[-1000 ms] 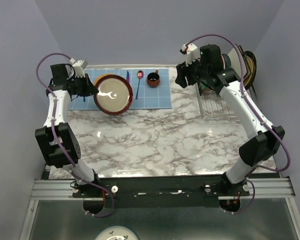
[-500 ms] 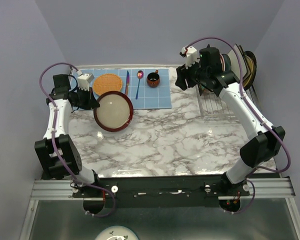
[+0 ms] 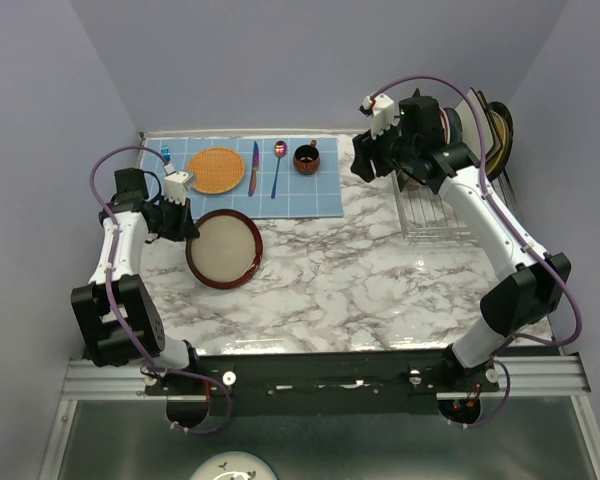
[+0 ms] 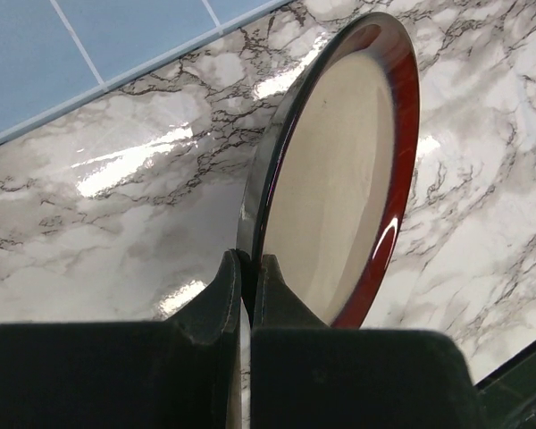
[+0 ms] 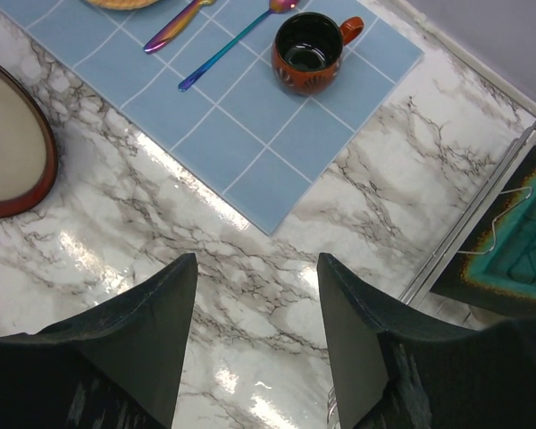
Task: Unload the plates from the dish rack
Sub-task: Place the plate at the center of the board.
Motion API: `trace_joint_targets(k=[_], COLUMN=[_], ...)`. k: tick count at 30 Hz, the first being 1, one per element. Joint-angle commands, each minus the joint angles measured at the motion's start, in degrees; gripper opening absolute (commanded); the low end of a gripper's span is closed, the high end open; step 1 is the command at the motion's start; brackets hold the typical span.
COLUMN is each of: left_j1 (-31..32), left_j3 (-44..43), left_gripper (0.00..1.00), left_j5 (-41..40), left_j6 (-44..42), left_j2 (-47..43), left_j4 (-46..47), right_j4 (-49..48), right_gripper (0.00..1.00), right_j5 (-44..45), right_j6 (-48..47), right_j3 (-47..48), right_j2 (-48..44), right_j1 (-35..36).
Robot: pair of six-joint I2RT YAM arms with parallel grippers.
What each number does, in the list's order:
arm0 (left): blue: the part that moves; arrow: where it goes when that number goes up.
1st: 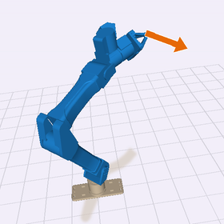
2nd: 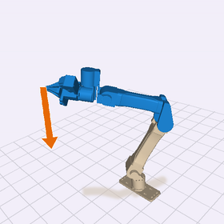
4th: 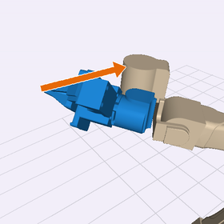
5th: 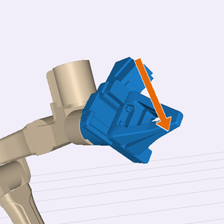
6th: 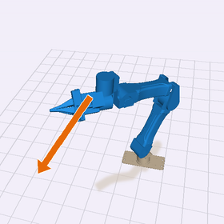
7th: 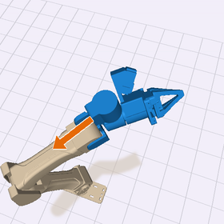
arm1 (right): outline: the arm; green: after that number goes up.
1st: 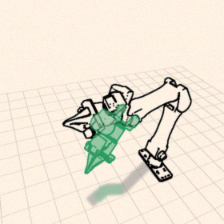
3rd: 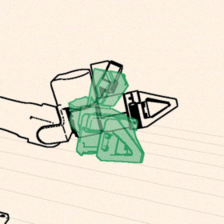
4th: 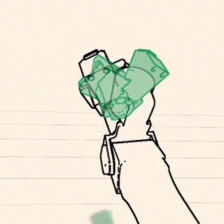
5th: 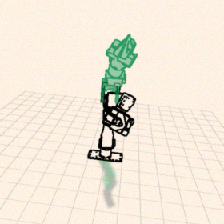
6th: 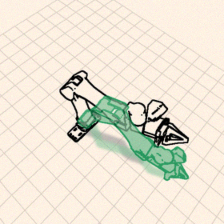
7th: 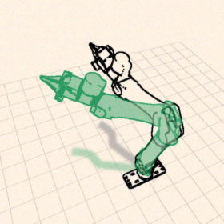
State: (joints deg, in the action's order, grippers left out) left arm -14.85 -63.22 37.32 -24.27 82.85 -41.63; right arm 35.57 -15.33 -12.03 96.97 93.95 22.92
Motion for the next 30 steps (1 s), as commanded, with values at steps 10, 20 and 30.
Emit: trace_joint_targets(k=[10,20,30], left_j1=[0.4,-1.7,-5.5], left_j3=[2.3,9.3,11.0], left_gripper=[0.00,0.00,0.00], left_j5=[-0.3,-7.8,-13.0], left_j6=[0.5,-2.7,-7.5], left_j2=[-1.5,0.9,6.0], left_j4=[4.2,13.0,17.3], right_j4=[-2.1,-2.9,-4.4], right_gripper=[0.64,0.64,0.64], right_j5=[-0.7,-0.7,-0.3], right_j6=[-0.5,-1.2,-1.5], right_j3=[-2.7,-4.0,-6.4], right_j2=[-2.2,-1.9,-2.2], right_j1=[0.4,0.4,0.4])
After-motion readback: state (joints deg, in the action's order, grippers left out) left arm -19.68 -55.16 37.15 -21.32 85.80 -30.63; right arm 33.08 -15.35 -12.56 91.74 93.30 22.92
